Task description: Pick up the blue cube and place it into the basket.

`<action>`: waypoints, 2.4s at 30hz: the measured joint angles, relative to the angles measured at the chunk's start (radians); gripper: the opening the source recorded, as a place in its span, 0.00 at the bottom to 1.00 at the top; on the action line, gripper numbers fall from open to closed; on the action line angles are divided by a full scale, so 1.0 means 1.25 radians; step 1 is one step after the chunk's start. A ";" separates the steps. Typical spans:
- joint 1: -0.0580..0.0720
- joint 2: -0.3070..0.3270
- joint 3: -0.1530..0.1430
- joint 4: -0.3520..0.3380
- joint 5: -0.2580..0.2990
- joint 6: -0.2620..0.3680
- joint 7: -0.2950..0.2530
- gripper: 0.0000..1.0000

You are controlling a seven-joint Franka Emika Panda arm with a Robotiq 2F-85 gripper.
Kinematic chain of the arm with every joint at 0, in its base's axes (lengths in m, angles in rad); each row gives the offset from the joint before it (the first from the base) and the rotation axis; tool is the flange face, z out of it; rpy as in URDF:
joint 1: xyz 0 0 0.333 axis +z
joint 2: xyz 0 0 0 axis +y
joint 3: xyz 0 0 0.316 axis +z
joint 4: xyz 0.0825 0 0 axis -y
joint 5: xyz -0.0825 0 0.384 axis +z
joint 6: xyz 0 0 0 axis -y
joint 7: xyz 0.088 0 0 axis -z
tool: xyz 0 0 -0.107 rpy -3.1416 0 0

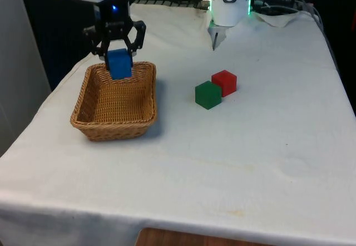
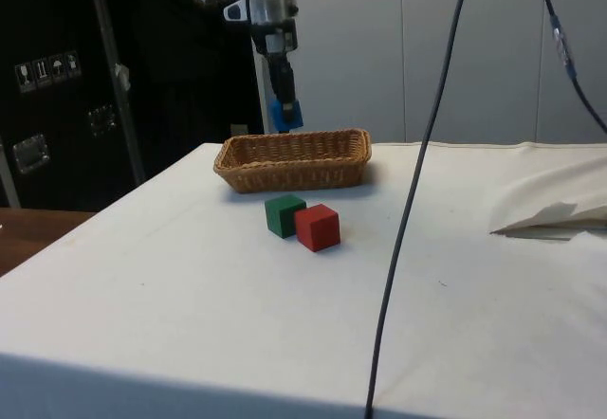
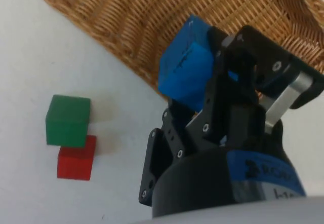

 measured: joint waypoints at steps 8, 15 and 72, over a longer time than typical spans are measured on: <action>-0.001 0.034 -0.008 0.000 0.023 0.038 -0.010 0.00; -0.005 0.063 -0.010 -0.002 0.053 0.082 -0.018 0.00; -0.010 0.110 -0.013 -0.014 0.162 0.178 -0.054 1.00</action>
